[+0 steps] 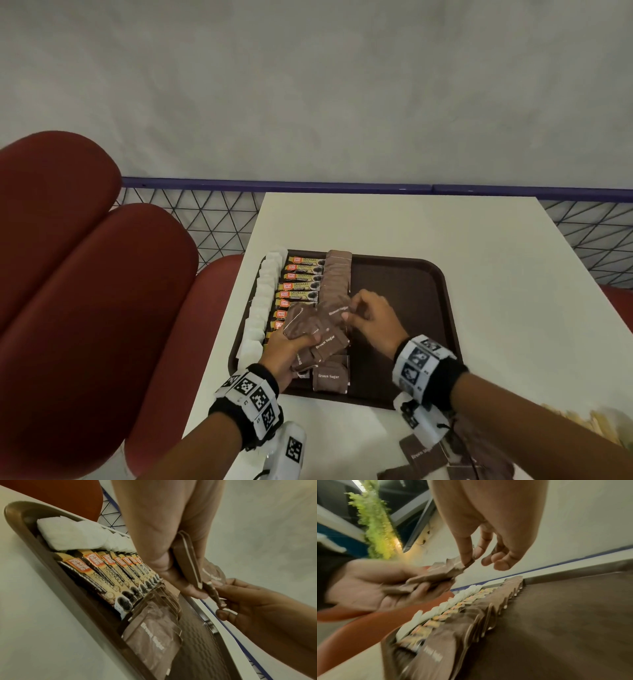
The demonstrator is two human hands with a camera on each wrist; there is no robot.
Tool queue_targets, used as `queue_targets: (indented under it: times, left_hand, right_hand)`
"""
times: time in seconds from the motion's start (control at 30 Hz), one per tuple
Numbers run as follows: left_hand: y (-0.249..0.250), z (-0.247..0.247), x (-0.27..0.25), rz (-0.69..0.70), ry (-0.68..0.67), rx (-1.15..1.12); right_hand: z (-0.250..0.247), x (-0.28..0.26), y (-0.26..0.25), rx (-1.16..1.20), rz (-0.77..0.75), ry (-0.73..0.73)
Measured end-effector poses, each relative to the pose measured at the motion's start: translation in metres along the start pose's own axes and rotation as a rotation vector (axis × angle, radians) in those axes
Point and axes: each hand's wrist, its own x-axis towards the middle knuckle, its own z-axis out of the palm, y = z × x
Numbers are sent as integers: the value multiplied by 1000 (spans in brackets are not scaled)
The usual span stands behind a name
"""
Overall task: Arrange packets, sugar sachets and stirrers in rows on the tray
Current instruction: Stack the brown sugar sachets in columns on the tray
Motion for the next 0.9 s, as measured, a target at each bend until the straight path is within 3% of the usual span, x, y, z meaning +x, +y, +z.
queue_targets:
  times: [0.1, 0.2, 0.33, 0.5, 0.9]
  left_hand:
    - [2, -8, 1, 0, 20, 1]
    - [4, -15, 2, 6, 35, 20]
    - [6, -24, 5, 8, 41, 17]
    - [8, -31, 10, 15, 43, 15]
    - [11, -50, 12, 29, 68, 4]
  right_hand:
    - [-27, 21, 7, 135, 118, 116]
    - [-49, 48, 18, 86, 207, 255]
    - [-58, 86, 34, 61, 372, 317]
    - [-37, 117, 49, 89, 514, 319]
    - [-14, 141, 62, -94, 634, 299]
